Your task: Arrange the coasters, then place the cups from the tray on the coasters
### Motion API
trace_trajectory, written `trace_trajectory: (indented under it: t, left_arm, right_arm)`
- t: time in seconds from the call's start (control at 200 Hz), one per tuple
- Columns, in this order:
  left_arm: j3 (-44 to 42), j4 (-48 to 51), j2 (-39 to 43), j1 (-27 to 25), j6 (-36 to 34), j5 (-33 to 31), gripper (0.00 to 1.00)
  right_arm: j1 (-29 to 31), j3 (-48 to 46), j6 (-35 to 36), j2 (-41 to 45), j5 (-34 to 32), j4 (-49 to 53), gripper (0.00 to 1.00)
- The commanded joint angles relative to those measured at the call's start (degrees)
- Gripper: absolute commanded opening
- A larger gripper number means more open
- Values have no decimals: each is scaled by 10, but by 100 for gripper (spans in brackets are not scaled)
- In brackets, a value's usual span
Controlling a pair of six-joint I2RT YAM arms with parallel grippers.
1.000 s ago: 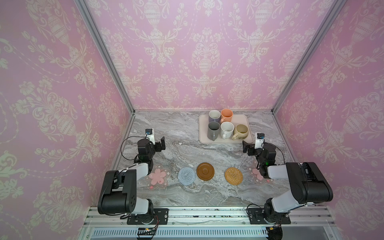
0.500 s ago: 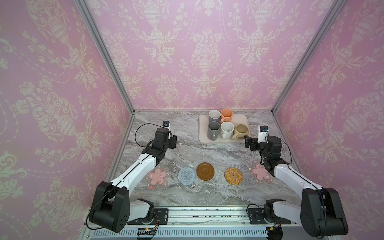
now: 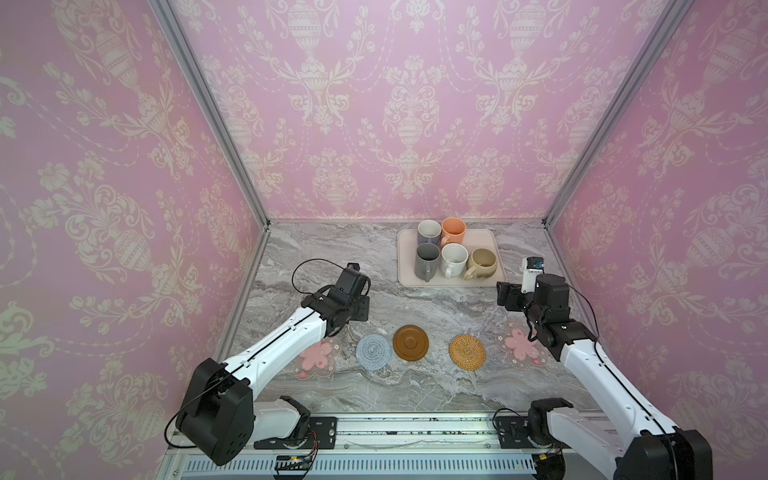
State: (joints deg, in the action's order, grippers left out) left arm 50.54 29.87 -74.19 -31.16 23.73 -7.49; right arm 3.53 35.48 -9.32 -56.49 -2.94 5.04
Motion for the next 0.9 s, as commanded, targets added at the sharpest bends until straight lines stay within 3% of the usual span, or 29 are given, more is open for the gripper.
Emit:
trace_trajectory:
  t: [0.0, 0.255, 0.45, 0.896]
  left_arm:
    - [-33, 62, 19, -29, 83, 31, 18]
    - [-73, 76, 64, -91, 143, 19, 12]
    - [-129, 34, 82, -105, 204, 79, 6]
    - [-134, -16, 4, -134, 215, 114, 5]
  right_arm:
    - [4, 17, -39, 18, -16, 58, 84]
    - [5, 20, -78, 19, -37, 92, 82]
    - [5, 14, -91, 18, -32, 102, 76]
    - [5, -13, -94, 48, -24, 83, 74]
